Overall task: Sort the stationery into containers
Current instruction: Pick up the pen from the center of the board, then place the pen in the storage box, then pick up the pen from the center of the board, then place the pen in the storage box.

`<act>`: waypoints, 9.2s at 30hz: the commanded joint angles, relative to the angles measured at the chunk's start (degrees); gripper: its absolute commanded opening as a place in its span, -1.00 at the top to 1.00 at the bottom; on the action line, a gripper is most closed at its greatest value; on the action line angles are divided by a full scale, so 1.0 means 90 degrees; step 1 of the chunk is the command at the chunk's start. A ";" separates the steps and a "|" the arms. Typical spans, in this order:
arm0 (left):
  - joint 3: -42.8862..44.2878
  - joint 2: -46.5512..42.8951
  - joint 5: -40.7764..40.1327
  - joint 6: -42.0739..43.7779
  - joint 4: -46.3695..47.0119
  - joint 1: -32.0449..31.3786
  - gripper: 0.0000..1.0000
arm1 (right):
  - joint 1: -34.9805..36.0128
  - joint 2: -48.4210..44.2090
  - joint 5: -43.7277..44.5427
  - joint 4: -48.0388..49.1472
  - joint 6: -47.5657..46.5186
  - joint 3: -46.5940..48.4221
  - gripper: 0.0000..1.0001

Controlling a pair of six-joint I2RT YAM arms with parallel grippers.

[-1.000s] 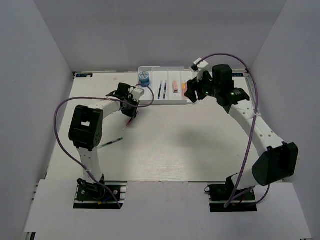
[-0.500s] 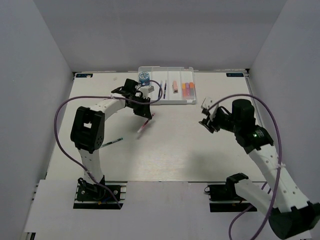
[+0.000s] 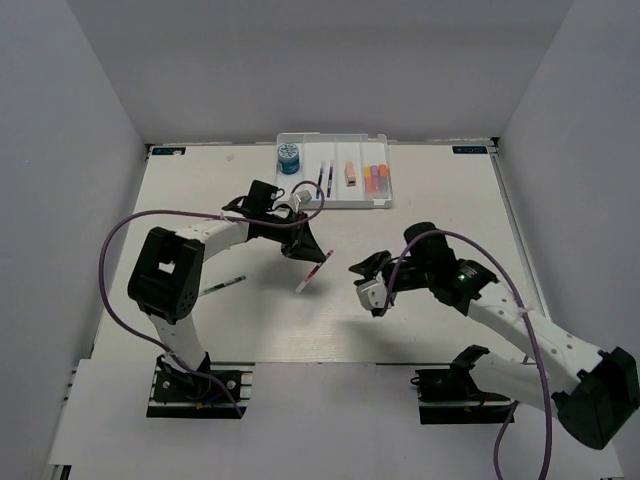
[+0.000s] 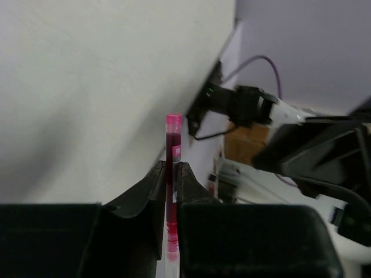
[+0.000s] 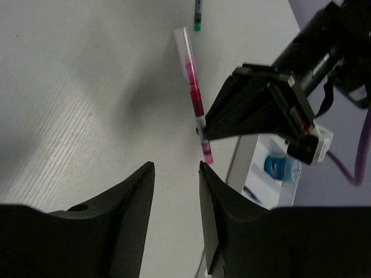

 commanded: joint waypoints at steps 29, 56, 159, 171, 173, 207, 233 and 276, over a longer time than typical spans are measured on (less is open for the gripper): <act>-0.0917 -0.0841 0.2592 -0.1629 0.2682 -0.0874 1.00 | 0.1684 0.1120 0.0409 0.1942 -0.0807 0.0105 0.42; -0.0689 -0.2266 -0.2123 -0.1188 0.1632 0.2229 -0.96 | 0.1753 0.1353 0.1842 0.2644 0.3564 0.0582 1.00; -0.2158 -0.1671 -0.3181 1.1028 -0.3157 0.4282 0.56 | -0.1333 0.3484 -0.0079 0.0058 0.5954 0.3816 0.31; -0.0685 -0.1702 -0.1082 1.0716 -0.5457 0.4107 0.88 | -0.0748 0.2449 0.0439 0.0652 0.4302 0.2460 0.33; -0.0159 -0.1274 -0.0401 1.0686 -0.5996 0.4106 0.90 | -0.0572 0.2128 0.0429 0.0926 0.3687 0.1981 0.32; 0.0557 -0.1652 0.0199 0.8704 -0.6644 0.1509 0.96 | 0.1928 0.3835 0.0877 0.0770 -0.0436 0.3093 0.25; 0.0206 -0.3535 -0.0229 0.5934 -0.3182 0.1528 -0.96 | 0.1870 0.3298 0.1210 0.0760 -0.0496 0.2098 1.00; -0.1366 -0.4113 -0.3619 0.1829 0.0749 0.1802 -0.96 | -0.0631 0.9323 0.6269 0.3602 1.3012 0.8044 1.00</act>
